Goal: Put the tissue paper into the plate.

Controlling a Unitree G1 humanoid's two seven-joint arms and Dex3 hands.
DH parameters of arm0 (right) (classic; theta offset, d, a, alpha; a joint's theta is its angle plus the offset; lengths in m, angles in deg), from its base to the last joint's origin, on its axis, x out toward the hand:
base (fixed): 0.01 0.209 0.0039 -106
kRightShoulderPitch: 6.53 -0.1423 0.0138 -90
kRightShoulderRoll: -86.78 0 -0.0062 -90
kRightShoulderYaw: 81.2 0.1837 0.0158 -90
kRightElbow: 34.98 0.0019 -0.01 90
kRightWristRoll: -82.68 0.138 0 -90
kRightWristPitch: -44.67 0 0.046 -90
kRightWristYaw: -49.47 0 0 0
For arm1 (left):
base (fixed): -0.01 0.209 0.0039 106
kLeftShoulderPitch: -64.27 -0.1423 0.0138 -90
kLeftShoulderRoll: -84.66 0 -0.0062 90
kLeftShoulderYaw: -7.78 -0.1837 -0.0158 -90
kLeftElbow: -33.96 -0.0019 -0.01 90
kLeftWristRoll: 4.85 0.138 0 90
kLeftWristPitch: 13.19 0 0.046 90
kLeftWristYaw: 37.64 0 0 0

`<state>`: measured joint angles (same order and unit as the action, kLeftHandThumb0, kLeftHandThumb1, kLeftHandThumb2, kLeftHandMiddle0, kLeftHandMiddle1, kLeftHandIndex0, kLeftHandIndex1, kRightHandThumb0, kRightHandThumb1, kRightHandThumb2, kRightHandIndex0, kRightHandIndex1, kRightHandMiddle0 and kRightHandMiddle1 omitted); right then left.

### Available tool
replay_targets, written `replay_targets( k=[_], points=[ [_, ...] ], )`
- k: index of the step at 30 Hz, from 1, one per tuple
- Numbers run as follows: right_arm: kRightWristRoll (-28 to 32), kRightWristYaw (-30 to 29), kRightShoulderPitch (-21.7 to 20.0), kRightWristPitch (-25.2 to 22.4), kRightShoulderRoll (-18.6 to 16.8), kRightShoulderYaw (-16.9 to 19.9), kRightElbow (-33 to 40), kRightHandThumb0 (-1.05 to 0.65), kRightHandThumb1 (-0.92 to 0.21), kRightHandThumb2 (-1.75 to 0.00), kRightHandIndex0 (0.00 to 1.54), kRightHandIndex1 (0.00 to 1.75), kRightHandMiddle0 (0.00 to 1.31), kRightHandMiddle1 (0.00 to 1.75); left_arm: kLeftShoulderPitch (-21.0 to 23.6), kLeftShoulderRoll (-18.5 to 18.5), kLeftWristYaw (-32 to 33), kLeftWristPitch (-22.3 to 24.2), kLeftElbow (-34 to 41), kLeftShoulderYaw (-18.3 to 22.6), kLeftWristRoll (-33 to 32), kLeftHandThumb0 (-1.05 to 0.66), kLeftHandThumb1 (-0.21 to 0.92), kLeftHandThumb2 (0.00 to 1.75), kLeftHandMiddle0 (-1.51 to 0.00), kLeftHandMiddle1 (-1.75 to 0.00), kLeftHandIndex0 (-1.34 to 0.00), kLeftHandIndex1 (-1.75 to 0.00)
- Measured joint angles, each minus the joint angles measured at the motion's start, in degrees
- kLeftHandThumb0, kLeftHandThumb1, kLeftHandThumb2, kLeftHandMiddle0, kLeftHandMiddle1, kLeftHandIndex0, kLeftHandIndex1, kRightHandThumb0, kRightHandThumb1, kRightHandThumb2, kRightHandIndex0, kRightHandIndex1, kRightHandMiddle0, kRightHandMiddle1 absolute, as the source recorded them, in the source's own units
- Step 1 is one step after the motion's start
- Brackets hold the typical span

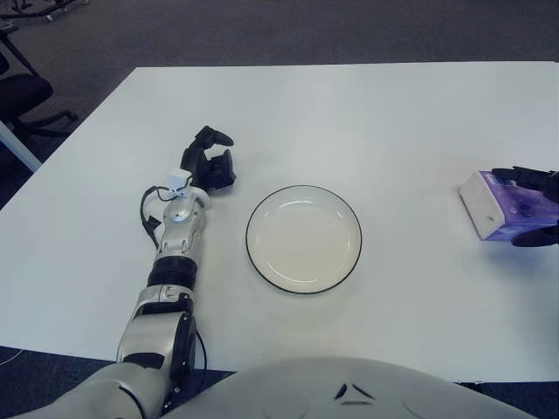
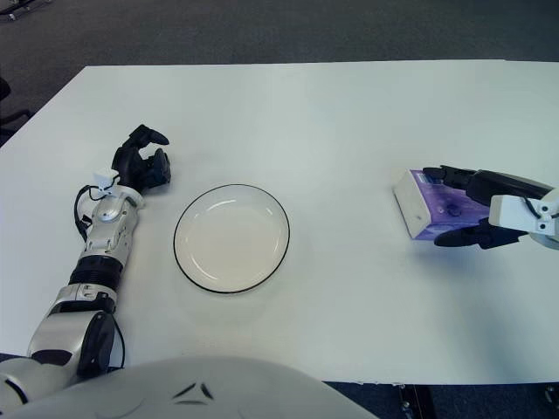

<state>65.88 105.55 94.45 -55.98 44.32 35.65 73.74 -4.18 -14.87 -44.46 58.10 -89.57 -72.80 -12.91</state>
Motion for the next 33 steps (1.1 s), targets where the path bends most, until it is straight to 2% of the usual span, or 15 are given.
replay_targets(
  k=[8, 10, 15, 21, 33],
  points=[
    [0.1, -0.6, -2.1, -0.7, 1.3, -2.5, -1.9, -1.03, -0.91, -0.1, 0.0, 0.0, 0.0, 0.0, 0.0, 0.0, 0.0, 0.1, 0.1, 0.0, 0.0, -0.46, 0.37, 1.25, -1.28, -1.75, -0.57, -1.75],
    [-0.8, -2.6, -2.3, -0.2, 1.0, -3.4, -2.0, -1.02, -0.91, -0.09, 0.0, 0.0, 0.0, 0.0, 0.0, 0.0, 0.0, 0.1, 0.1, 0.0, 0.0, -0.46, 0.37, 1.24, -1.28, -1.75, -0.57, -1.75],
    [-5.6, -12.3, -2.4, 3.4, -2.0, -6.1, -3.5, -1.02, -0.9, -0.08, 0.0, 0.0, 0.0, 0.0, 0.0, 0.0, 0.0, 0.1, 0.1, 0.0, 0.0, -0.46, 0.38, 1.24, -1.29, -1.75, -0.57, -1.75],
    [-7.6, -17.1, -2.1, 5.7, -3.5, -7.3, -5.5, -1.0, -0.89, -0.07, 0.0, 0.0, 0.0, 0.0, 0.0, 0.0, 0.0, 0.1, 0.1, 0.0, 0.0, -0.46, 0.38, 1.24, -1.29, -1.75, -0.57, -1.75],
    [-8.5, -19.7, -2.3, 9.3, -3.5, -8.6, -8.9, -0.97, -0.86, -0.04, 0.0, 0.0, 0.0, 0.0, 0.0, 0.0, 0.0, 0.1, 0.1, 0.2, -0.1, -0.46, 0.37, 1.25, -1.29, -1.75, -0.57, -1.75]
  ],
)
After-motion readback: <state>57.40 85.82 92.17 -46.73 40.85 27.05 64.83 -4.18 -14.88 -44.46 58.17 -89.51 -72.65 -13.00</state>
